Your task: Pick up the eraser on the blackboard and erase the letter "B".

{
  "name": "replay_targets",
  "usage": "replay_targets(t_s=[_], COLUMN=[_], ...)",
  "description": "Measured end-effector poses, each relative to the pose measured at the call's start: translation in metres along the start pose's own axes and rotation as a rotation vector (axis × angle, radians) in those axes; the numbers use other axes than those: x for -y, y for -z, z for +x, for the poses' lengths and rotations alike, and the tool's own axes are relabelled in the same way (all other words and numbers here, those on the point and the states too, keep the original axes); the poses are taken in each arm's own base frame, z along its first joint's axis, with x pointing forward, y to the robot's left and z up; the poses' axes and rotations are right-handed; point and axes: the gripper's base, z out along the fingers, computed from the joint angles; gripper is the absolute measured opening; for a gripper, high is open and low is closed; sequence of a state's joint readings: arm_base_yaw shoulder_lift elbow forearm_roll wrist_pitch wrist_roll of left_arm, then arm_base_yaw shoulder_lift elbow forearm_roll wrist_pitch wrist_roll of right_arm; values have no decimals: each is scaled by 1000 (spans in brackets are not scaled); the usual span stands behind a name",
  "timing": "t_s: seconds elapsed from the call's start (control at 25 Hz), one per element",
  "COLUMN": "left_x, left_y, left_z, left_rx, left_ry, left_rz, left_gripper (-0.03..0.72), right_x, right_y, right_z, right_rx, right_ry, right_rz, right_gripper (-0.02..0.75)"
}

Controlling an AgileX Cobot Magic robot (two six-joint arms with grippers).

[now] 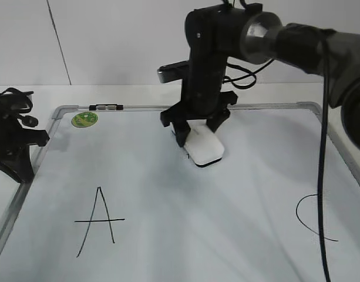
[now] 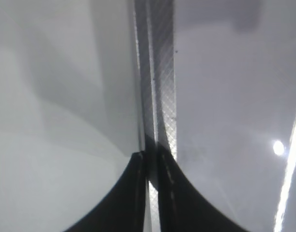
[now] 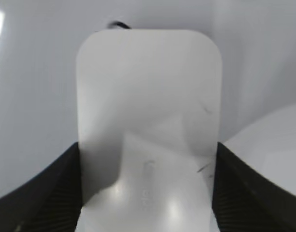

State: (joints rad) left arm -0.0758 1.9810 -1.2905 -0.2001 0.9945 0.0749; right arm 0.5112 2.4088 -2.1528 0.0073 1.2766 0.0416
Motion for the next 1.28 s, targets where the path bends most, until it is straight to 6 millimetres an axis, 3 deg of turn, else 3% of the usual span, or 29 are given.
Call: replay_targets(t_s=[0.16,0.28,0.56,0.84,1.0,1.12,1.28], left_x=[0,0,-1,-1,-1,-1,-1], left_y=[0,0,0,0,0,0,0], left_z=[0,1,1,1,1,1,1], left_rx=[-4,-6,-9,-9,-9,-9,-9], left_ry=[0,-2,-2,-2,0,0,0], left_rz=[0,-3,-6,-6,-3,-3,-3], left_gripper=[20,20,20,20,20,20,20], right_x=[-40,-59,-55,-25,13,53,75], right_y=[-2,-4,-8,-10,-8,-8,-8], right_z=[-1,0,-1,-6,-10,-11,-9], right_rx=[42,52,44,40,70,91,95], right_ry=[78,114,90,-42,-139,-207,-246], right_rz=[-16,-29,-30,-101,-88,-36,-20], right_gripper=[566,566,566,564,564,563,563])
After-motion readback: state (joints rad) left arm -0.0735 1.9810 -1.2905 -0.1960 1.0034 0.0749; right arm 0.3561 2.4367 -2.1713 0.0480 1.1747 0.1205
